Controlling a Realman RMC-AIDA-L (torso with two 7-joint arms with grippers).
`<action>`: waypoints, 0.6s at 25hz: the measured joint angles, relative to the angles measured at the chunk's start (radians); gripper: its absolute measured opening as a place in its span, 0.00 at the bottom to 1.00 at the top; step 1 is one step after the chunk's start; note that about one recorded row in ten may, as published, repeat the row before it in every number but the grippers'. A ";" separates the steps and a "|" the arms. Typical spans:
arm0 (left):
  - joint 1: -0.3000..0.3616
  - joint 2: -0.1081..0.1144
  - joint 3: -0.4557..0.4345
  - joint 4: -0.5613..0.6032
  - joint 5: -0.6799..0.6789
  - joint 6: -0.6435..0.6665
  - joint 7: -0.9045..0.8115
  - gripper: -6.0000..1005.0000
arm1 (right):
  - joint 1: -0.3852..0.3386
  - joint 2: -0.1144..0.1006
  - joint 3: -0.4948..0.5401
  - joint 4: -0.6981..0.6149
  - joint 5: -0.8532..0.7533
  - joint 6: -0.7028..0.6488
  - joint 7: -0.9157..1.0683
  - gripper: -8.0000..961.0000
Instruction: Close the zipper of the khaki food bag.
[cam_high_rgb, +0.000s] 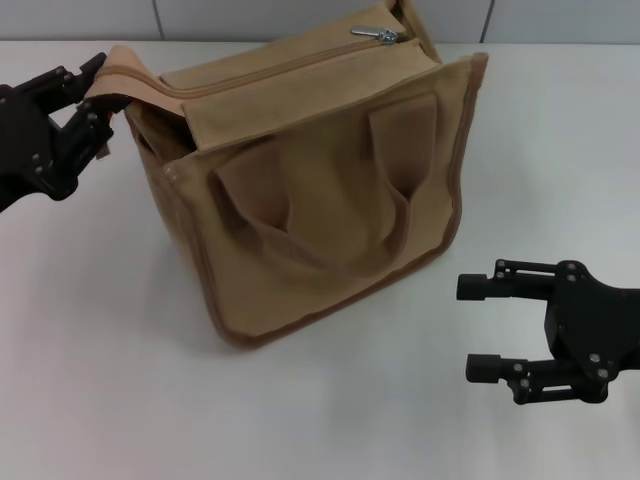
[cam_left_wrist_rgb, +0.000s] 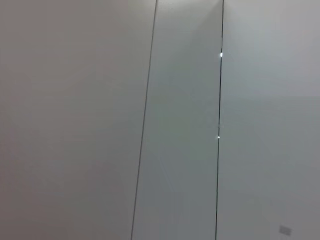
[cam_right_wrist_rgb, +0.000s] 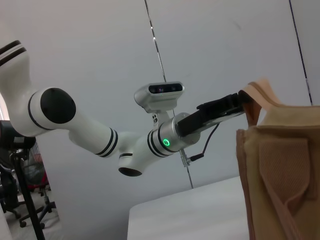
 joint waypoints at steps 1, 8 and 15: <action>0.000 0.000 0.001 0.000 0.000 0.000 -0.001 0.13 | -0.003 0.000 0.000 0.000 0.000 0.000 0.000 0.80; 0.006 0.010 0.037 0.052 0.000 0.001 -0.065 0.39 | -0.012 0.000 0.001 0.001 -0.001 0.001 0.000 0.80; 0.023 0.063 0.134 0.356 0.075 0.071 -0.357 0.67 | -0.013 -0.002 0.001 0.001 -0.002 0.003 0.001 0.80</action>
